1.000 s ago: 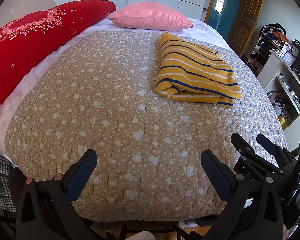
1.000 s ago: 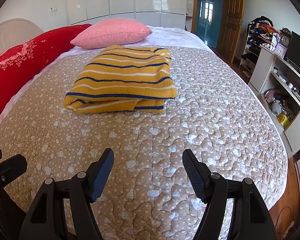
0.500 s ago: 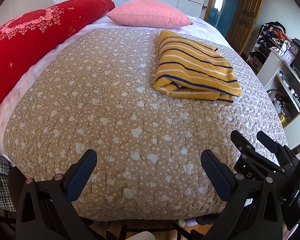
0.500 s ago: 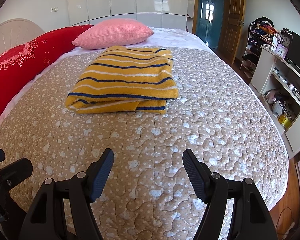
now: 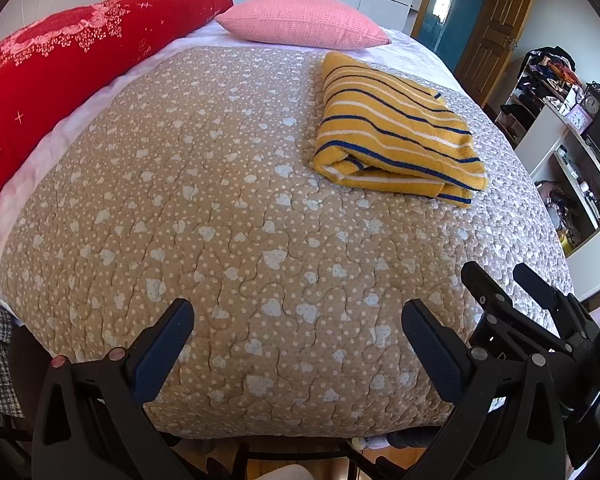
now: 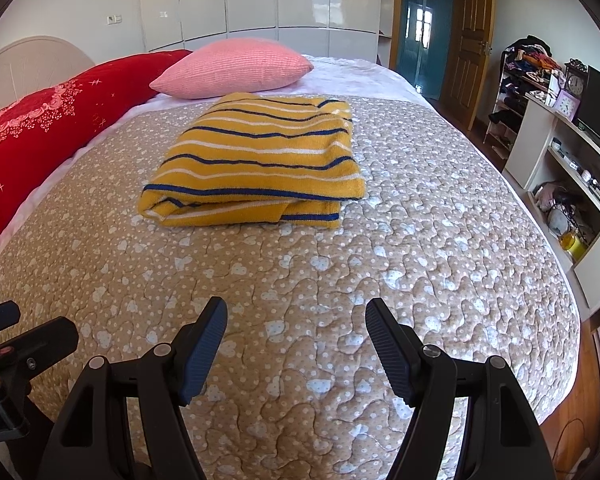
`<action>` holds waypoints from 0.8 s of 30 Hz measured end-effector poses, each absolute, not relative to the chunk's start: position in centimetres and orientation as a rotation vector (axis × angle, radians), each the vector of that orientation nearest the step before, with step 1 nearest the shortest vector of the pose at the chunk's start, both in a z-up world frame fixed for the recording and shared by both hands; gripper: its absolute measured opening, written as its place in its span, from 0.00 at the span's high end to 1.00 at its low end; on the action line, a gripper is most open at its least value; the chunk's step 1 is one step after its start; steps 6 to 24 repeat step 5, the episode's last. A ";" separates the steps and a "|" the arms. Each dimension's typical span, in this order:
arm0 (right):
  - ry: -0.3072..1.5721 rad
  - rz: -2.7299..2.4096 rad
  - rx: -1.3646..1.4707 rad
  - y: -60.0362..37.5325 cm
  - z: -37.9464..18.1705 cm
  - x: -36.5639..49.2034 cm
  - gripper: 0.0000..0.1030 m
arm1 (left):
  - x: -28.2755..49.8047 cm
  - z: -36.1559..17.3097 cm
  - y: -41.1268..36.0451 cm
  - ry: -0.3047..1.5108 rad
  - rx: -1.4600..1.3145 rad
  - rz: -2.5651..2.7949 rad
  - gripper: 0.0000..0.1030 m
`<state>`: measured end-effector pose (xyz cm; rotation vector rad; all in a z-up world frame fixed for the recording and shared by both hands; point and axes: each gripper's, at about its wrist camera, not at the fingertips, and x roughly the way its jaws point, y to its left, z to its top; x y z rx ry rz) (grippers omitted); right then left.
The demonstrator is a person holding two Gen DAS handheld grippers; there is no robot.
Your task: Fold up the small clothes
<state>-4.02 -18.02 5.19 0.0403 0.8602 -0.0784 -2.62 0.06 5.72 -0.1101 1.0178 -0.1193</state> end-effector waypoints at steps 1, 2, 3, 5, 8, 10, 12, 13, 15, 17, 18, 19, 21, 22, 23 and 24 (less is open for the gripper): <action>0.863 -0.076 0.040 -18.0 5.1 -4.0 0.26 | -2.5 5.7 0.2 1.018 -0.113 -0.121 0.00; 0.865 -0.075 0.041 -18.0 5.1 -3.9 0.26 | -2.5 5.6 0.2 1.018 -0.115 -0.123 0.00; 0.871 -0.073 0.042 -18.0 4.9 -3.8 0.26 | -2.3 5.4 0.3 1.019 -0.114 -0.123 0.00; 0.880 -0.069 0.045 -18.1 4.7 -3.5 0.26 | -2.2 5.2 0.3 1.018 -0.106 -0.117 0.00; 0.880 -0.069 0.045 -18.1 4.7 -3.5 0.26 | -2.2 5.2 0.3 1.018 -0.106 -0.117 0.00; 0.880 -0.069 0.045 -18.1 4.7 -3.5 0.26 | -2.2 5.2 0.3 1.018 -0.106 -0.117 0.00; 0.880 -0.069 0.045 -18.1 4.7 -3.5 0.26 | -2.2 5.2 0.3 1.018 -0.106 -0.117 0.00; 0.880 -0.069 0.045 -18.1 4.7 -3.5 0.26 | -2.2 5.2 0.3 1.018 -0.106 -0.117 0.00; 0.880 -0.069 0.045 -18.1 4.7 -3.5 0.26 | -2.2 5.2 0.3 1.018 -0.106 -0.117 0.00; 0.880 -0.069 0.045 -18.1 4.7 -3.5 0.26 | -2.2 5.2 0.3 1.018 -0.106 -0.117 0.00; 0.880 -0.069 0.045 -18.1 4.7 -3.5 0.26 | -2.2 5.2 0.3 1.018 -0.106 -0.117 0.00; 0.880 -0.069 0.045 -18.1 4.7 -3.5 0.26 | -2.2 5.2 0.3 1.018 -0.106 -0.117 0.00; 0.880 -0.069 0.045 -18.1 4.7 -3.5 0.26 | -2.2 5.2 0.3 1.018 -0.106 -0.117 0.00; 0.880 -0.069 0.045 -18.1 4.7 -3.5 0.26 | -2.2 5.2 0.3 1.018 -0.106 -0.117 0.00; 0.880 -0.069 0.045 -18.1 4.7 -3.5 0.26 | -2.2 5.2 0.3 1.018 -0.106 -0.117 0.00; 0.880 -0.069 0.045 -18.1 4.7 -3.5 0.26 | -2.2 5.2 0.3 1.018 -0.106 -0.117 0.00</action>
